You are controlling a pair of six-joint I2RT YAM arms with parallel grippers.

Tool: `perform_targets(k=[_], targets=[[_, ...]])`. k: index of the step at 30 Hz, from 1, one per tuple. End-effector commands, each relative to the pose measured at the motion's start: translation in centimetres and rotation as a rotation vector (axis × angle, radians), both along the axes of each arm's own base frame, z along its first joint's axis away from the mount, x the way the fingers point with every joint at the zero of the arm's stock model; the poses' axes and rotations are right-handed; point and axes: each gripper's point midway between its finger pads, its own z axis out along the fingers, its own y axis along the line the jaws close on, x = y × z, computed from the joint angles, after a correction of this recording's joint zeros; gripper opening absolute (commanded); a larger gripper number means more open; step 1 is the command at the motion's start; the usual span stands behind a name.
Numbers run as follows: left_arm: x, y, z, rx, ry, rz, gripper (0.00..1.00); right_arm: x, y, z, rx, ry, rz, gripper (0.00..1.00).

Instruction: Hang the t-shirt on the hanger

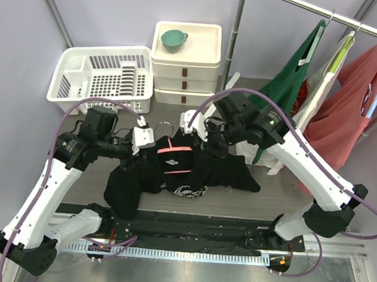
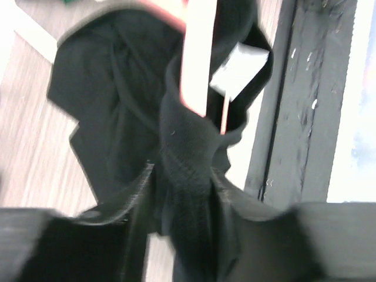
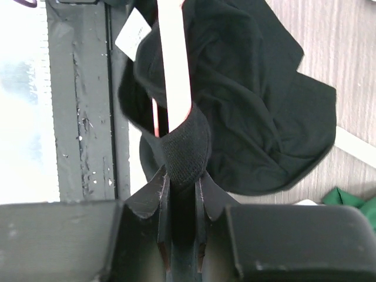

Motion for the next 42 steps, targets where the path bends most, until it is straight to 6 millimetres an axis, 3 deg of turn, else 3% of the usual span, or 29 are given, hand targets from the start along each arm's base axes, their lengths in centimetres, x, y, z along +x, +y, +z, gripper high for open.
perform_targets(k=[1, 4, 7, 12, 14, 19, 25, 28, 29, 33, 35, 38, 41, 42], targets=[[-0.6, 4.0, -2.5, 0.129, 0.006, 0.032, 0.51, 0.4, -1.3, 4.7, 0.151, -0.135, -0.043, 0.01], [0.3, 5.4, -1.9, 0.116, -0.03, 0.095, 0.54, 0.0, -2.0, 5.0, 0.156, -0.142, -0.056, 0.01], [1.2, 4.8, 0.4, 0.052, -0.066, 0.122, 0.6, -0.4, -2.1, 4.9, 0.162, -0.127, -0.052, 0.01], [1.3, 2.5, 5.7, -0.124, -0.119, 0.079, 0.91, -0.4, -1.8, 5.4, 0.187, -0.115, -0.065, 0.01], [1.8, 1.7, 7.1, -0.154, -0.136, 0.075, 0.93, -0.2, -1.5, 5.5, 0.194, -0.109, -0.072, 0.01], [1.5, -1.2, 7.9, -0.157, -0.147, 0.016, 0.93, 0.2, -0.7, 6.0, 0.211, -0.097, -0.073, 0.01], [3.1, -4.3, 8.9, -0.191, -0.196, 0.021, 0.88, -0.1, 0.4, 6.3, 0.225, -0.072, -0.049, 0.01], [3.0, -5.2, 8.6, -0.18, -0.169, -0.02, 0.64, -0.3, 0.3, 6.6, 0.229, -0.07, -0.05, 0.01], [2.8, -5.2, 8.3, -0.173, -0.162, -0.03, 0.46, -0.4, 0.2, 6.5, 0.225, -0.067, -0.053, 0.01], [2.4, -4.6, 6.0, -0.102, -0.153, -0.065, 0.22, -0.7, -0.7, 6.1, 0.213, -0.071, -0.069, 0.01], [2.6, -4.1, 5.3, -0.07, -0.157, -0.047, 0.02, -1.1, -1.2, 5.7, 0.205, -0.068, -0.079, 0.01], [3.1, -3.6, 5.1, -0.048, -0.188, -0.023, 0.0, -1.4, -2.1, 5.2, 0.188, -0.072, -0.096, 0.02], [3.3, -3.3, 5.4, -0.043, -0.215, -0.02, 0.0, -1.8, -3.5, 4.3, 0.141, -0.068, -0.114, 0.25], [3.3, -3.3, 5.4, -0.038, -0.223, -0.026, 0.0, -2.2, -4.2, 3.6, 0.108, -0.059, -0.116, 0.25]])
